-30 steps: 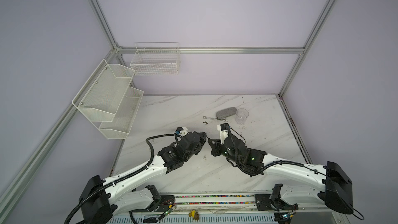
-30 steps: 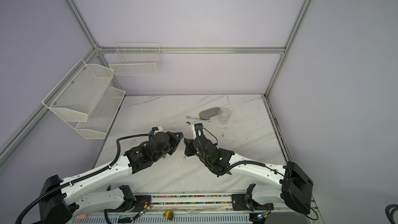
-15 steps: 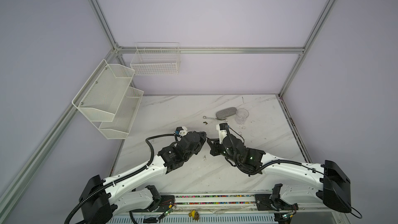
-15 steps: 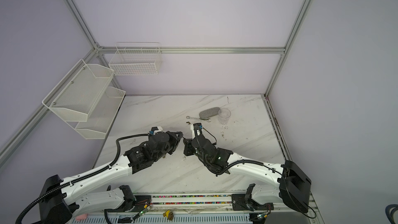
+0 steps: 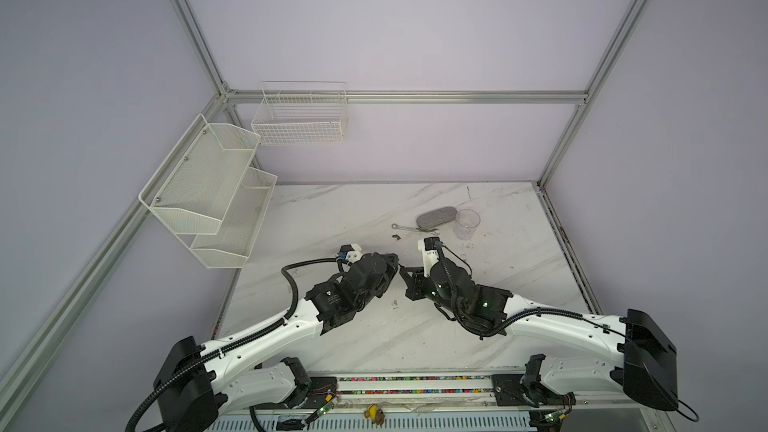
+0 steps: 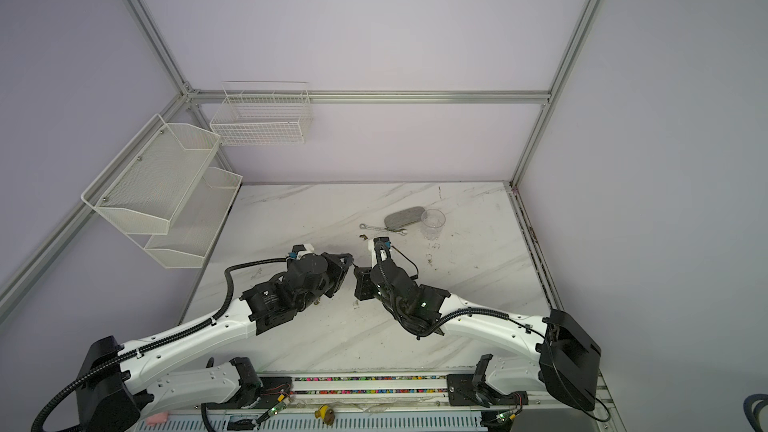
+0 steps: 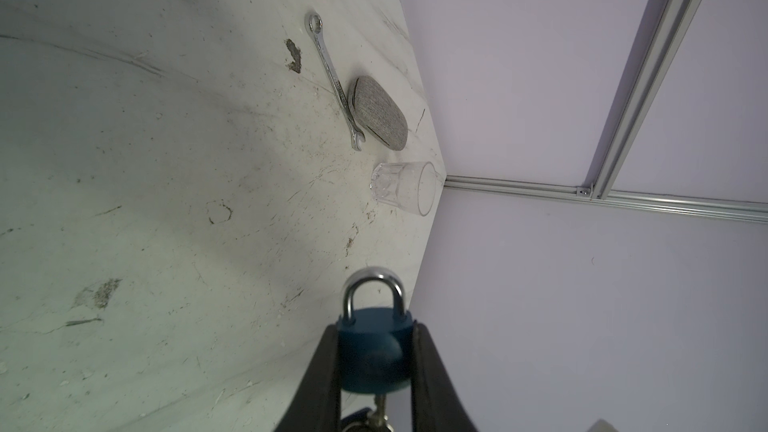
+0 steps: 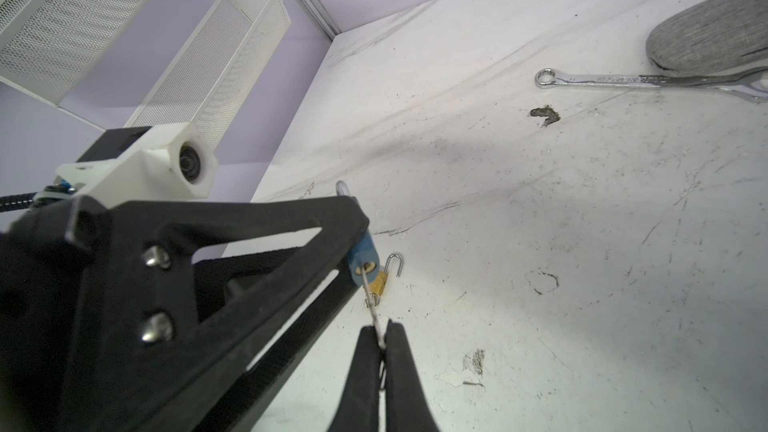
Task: Unlock with the key
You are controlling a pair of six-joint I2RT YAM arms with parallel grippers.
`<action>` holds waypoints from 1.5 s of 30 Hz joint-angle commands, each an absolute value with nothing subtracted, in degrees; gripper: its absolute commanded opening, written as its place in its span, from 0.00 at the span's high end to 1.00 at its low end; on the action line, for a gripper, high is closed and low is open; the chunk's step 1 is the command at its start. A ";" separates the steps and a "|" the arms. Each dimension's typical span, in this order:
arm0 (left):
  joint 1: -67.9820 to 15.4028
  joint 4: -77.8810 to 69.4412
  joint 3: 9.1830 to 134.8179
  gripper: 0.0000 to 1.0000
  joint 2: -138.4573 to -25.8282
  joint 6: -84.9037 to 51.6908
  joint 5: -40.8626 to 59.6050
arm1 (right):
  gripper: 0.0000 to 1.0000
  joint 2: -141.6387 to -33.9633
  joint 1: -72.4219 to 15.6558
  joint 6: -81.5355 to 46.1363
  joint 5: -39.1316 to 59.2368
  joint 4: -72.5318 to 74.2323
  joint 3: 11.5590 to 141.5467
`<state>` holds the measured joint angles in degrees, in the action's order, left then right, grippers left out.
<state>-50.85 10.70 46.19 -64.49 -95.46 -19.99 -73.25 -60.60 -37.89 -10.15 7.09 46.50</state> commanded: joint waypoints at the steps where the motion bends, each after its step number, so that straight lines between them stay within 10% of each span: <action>1: -51.87 7.82 47.03 1.00 -63.70 -96.01 -18.47 | 1.00 -73.30 -59.88 -38.84 -9.17 10.10 46.81; 45: -55.95 -2.56 47.07 1.00 -66.45 -99.39 -15.55 | 1.00 -77.54 -59.44 -30.92 -9.59 11.49 52.03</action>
